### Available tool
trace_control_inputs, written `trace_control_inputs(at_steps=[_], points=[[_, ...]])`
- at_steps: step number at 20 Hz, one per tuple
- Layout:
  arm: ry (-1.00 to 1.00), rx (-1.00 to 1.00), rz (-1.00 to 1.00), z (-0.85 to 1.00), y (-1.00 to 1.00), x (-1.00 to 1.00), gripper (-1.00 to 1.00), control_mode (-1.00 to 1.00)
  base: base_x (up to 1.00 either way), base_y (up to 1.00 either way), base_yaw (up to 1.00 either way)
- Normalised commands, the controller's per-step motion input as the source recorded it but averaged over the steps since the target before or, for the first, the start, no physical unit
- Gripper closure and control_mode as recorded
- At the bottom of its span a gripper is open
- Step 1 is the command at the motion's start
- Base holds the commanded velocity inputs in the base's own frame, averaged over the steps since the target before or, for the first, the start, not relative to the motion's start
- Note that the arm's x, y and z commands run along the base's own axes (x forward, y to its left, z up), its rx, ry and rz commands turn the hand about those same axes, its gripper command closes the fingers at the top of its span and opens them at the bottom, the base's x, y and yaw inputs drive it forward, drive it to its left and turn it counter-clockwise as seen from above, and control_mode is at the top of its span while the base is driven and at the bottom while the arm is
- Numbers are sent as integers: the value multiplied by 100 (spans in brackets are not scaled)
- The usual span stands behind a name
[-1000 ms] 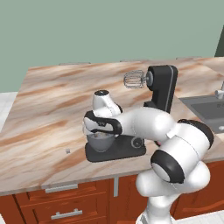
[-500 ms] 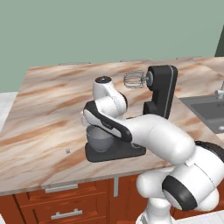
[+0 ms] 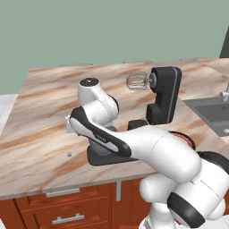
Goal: Add butter and sugar cubes to the stand mixer bowl and then turn on the stand mixer to begin making frosting.
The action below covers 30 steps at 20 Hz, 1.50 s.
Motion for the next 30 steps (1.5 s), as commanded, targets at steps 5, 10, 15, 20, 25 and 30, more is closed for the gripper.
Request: trace_control_inputs(at_steps=[5, 10, 15, 20, 25, 30], points=[[8, 0, 0, -9, 63, -1, -100, -100, 0, 0, 0], [6, -1, 0, -41, 39, 5, -100, -100, 0, 0, 0], [0, -6, -4, -47, 18, 4, -100, -100, 0, 0, 0], [0, -3, -34, -23, 15, 3, -100, -100, 0, 0, 0], [0, 0, -41, -20, 11, 20, -100, -100, 0, 0, 0], [0, -1, -36, -19, 10, 19, -100, -100, 0, 0, 0]])
